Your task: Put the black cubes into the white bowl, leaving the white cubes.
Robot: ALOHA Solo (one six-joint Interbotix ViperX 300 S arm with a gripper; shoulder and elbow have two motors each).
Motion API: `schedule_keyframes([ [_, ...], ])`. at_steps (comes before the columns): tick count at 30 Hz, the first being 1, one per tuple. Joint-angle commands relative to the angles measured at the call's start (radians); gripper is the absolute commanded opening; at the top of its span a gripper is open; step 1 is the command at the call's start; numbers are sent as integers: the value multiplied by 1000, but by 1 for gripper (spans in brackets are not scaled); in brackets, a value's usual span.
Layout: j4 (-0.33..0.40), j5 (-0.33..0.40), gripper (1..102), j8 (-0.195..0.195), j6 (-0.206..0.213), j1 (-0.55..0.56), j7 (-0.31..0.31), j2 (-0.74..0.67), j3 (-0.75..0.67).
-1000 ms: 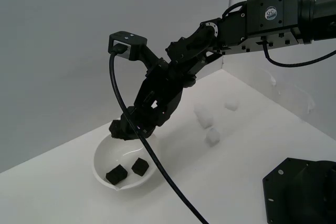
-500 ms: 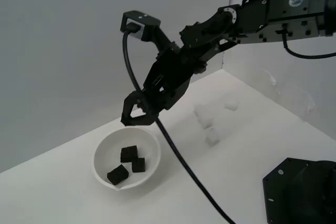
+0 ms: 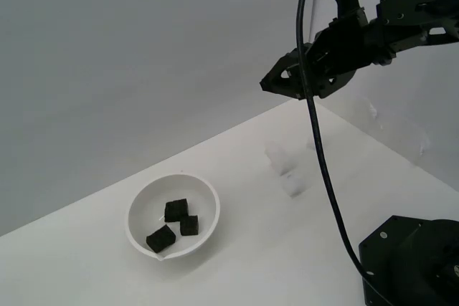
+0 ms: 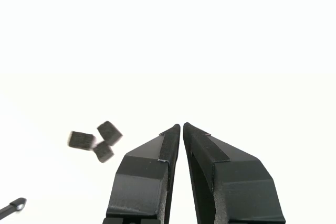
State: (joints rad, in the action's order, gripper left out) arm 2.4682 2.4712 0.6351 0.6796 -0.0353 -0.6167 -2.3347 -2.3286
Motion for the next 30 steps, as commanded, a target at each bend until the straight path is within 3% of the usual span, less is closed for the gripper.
schedule_keyframes([
  [1, 28, 23, 3, 17, 6, -64, -6, -57, -63],
  [9, 143, 140, 3, 63, -2, -140, 17, -190, -195],
  [24, 291, 290, 3, 54, 0, -144, 25, -426, -433],
  [30, 304, 299, 3, 51, 0, -95, 17, -512, -518],
])
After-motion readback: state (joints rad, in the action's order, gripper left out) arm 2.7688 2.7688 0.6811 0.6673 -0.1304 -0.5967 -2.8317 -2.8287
